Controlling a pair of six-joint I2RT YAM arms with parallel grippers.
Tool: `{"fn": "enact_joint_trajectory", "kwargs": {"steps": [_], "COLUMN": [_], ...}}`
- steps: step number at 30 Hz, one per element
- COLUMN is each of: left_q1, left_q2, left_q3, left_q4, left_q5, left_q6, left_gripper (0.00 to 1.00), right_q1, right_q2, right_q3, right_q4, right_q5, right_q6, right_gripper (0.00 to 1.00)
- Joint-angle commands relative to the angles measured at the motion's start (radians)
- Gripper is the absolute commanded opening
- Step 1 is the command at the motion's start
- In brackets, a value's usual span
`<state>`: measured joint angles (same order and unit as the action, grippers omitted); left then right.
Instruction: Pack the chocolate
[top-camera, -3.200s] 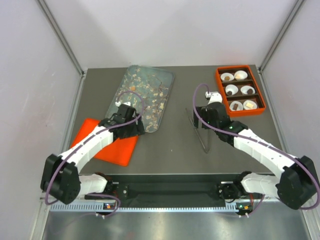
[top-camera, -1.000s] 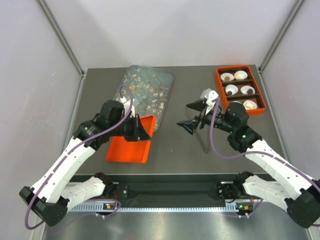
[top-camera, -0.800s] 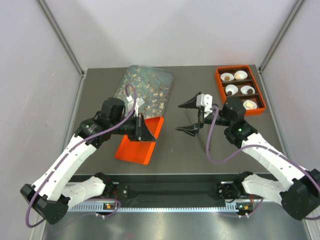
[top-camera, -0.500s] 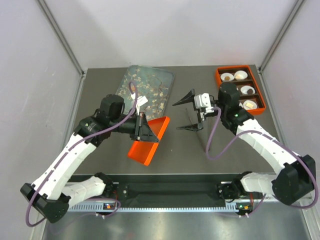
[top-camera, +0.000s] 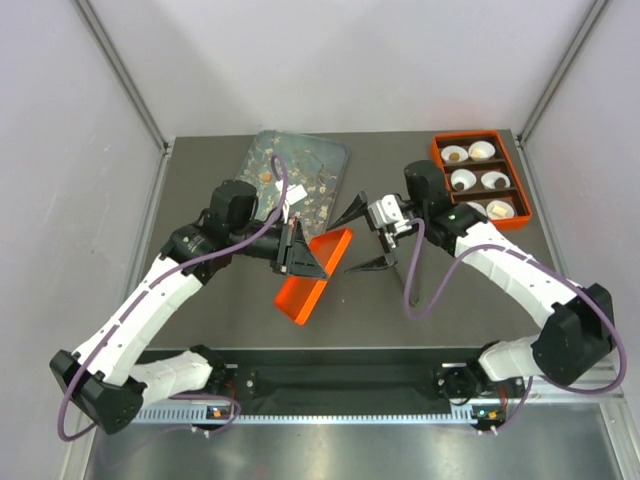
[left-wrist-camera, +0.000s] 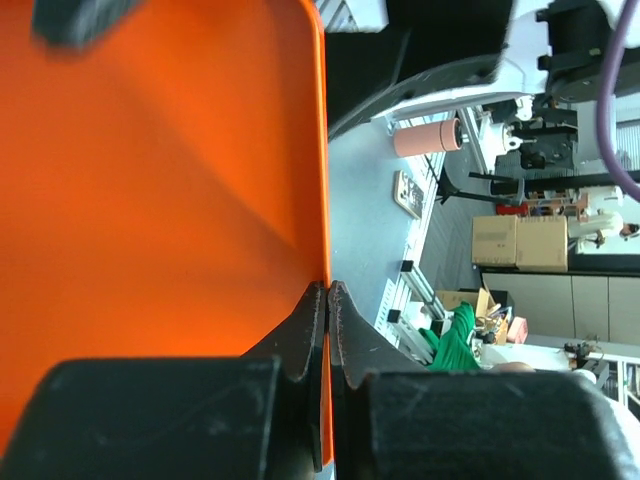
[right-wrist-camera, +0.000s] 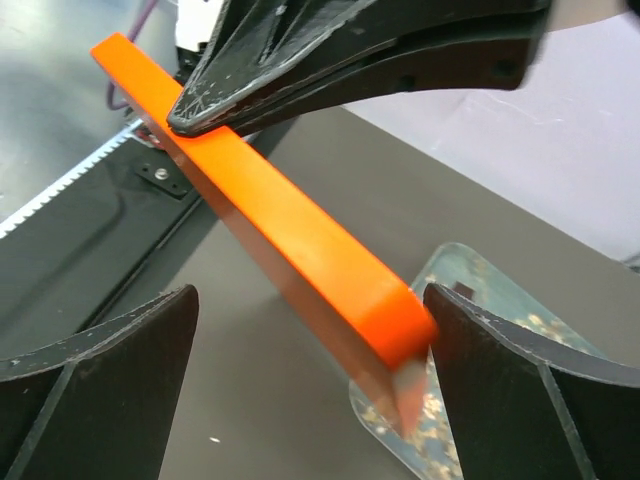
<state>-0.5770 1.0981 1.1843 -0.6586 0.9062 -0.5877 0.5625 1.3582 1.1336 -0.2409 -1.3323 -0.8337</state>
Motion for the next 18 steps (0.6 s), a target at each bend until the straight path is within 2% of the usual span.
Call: {"fn": "enact_joint_trajectory", "kwargs": {"steps": [1, 4, 6, 7, 10, 11, 12, 14, 15, 16, 17, 18], "left_q1": [-0.004, -0.003, -0.003, 0.000, 0.005, 0.005, 0.006, 0.006, 0.009, 0.012, 0.016, 0.026], "left_q2": [0.005, 0.019, 0.028, 0.034, 0.071, 0.088, 0.091, 0.092, 0.094, 0.097, 0.103, 0.108], "left_q3": [0.052, 0.063, 0.081, 0.099, 0.185, 0.204, 0.225, 0.245, 0.274, 0.291, 0.331, 0.359], "left_q4": [0.125, 0.123, 0.093, 0.074, -0.005, -0.010, 0.005, 0.016, 0.017, 0.016, 0.014, -0.001], "left_q5": [0.063, 0.043, -0.028, -0.056, -0.183, -0.197, -0.217, -0.278, -0.312, -0.385, -0.414, -0.447], "left_q6": [0.028, 0.040, 0.063, 0.075, 0.092, 0.092, 0.082, 0.069, 0.068, 0.069, 0.087, 0.101], "left_gripper": [0.00, 0.00, 0.00, 0.00, 0.00, 0.00, 0.00, 0.01, 0.05, 0.10, 0.22, 0.29], "right_q1": [0.037, 0.042, 0.040, 0.042, 0.036, 0.034, 0.034, 0.034, 0.033, 0.034, 0.033, 0.034], "right_q2": [0.018, 0.024, 0.012, 0.007, -0.010, -0.014, -0.016, -0.019, -0.019, -0.021, -0.024, -0.024], "right_q3": [0.051, 0.063, 0.061, 0.061, 0.058, 0.058, 0.060, 0.061, 0.060, 0.060, 0.061, 0.063], "right_q4": [-0.044, -0.070, -0.077, -0.078, -0.074, -0.071, -0.061, -0.055, -0.051, -0.046, -0.019, 0.050], "right_q5": [-0.064, -0.079, -0.079, -0.076, -0.050, -0.035, -0.028, -0.025, -0.027, -0.022, -0.001, 0.016], "right_q6": [-0.074, -0.073, -0.068, -0.059, -0.054, -0.050, -0.038, 0.019, 0.031, 0.054, 0.095, 0.216], "right_gripper": [0.93, 0.77, 0.58, 0.41, 0.19, 0.04, 0.00, 0.00, 0.00, 0.00, 0.00, 0.00]}}
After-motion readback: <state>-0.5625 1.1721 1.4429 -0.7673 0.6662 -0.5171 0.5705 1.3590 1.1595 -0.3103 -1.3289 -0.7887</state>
